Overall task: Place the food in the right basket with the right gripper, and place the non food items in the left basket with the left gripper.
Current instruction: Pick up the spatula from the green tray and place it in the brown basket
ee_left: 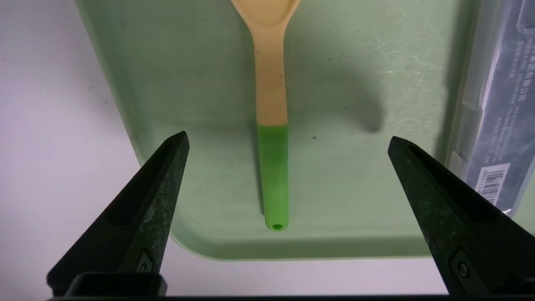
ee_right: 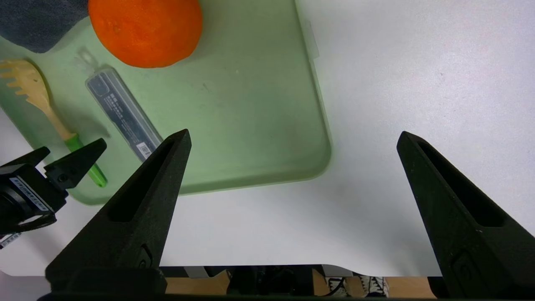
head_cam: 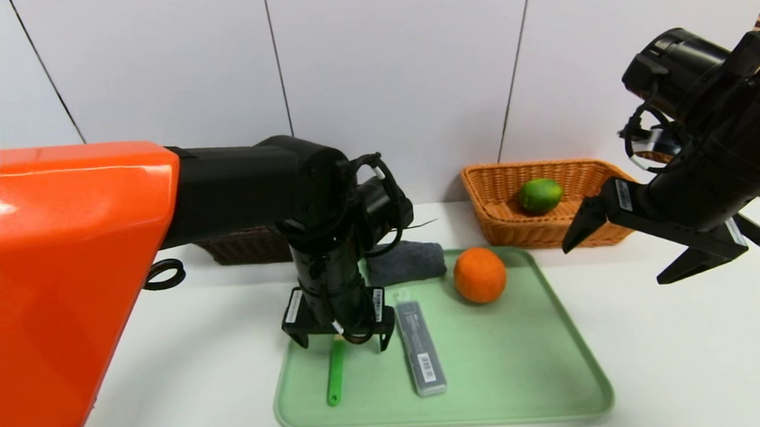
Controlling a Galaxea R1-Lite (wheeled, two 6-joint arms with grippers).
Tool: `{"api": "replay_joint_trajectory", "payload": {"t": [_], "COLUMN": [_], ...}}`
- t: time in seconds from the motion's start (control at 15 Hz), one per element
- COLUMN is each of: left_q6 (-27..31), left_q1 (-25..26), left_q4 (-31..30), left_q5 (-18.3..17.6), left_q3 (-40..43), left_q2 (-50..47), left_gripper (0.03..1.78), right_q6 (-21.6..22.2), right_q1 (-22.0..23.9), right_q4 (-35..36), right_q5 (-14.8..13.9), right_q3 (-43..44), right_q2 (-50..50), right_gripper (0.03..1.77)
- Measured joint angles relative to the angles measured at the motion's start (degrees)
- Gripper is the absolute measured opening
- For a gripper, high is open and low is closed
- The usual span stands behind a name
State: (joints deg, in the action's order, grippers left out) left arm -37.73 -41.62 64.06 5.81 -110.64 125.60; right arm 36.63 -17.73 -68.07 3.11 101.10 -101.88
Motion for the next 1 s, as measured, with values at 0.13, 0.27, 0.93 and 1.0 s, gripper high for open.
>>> {"api": "replay_joint_trajectory", "payload": {"t": [0.13, 0.27, 0.93, 1.0], "left_q6": [0.0, -0.5, -0.6, -0.6], "left_q1": [0.1, 0.4, 1.0, 1.0], "left_q4": [-0.1, -0.1, -0.3, -0.3], "left_q5": [-0.8, -2.8, -1.2, -1.2], "left_q3": [0.0, 0.0, -0.1, 0.0], "left_q2": [0.3, 0.4, 2.6, 2.8], "left_gripper": [1.69, 1.69, 0.12, 0.12], "right_q6": [0.0, 0.0, 0.0, 0.0], "right_q1": [0.0, 0.0, -1.4, -1.8], "right_q4": [0.0, 0.0, 0.0, 0.0], "right_q5": [0.0, 0.0, 0.7, 0.7], "right_q3": [-0.4, -1.2, -2.4, -2.6], "right_q2": [0.3, 0.8, 2.7, 3.1], "right_gripper": [1.7, 1.7, 1.7, 1.7]}}
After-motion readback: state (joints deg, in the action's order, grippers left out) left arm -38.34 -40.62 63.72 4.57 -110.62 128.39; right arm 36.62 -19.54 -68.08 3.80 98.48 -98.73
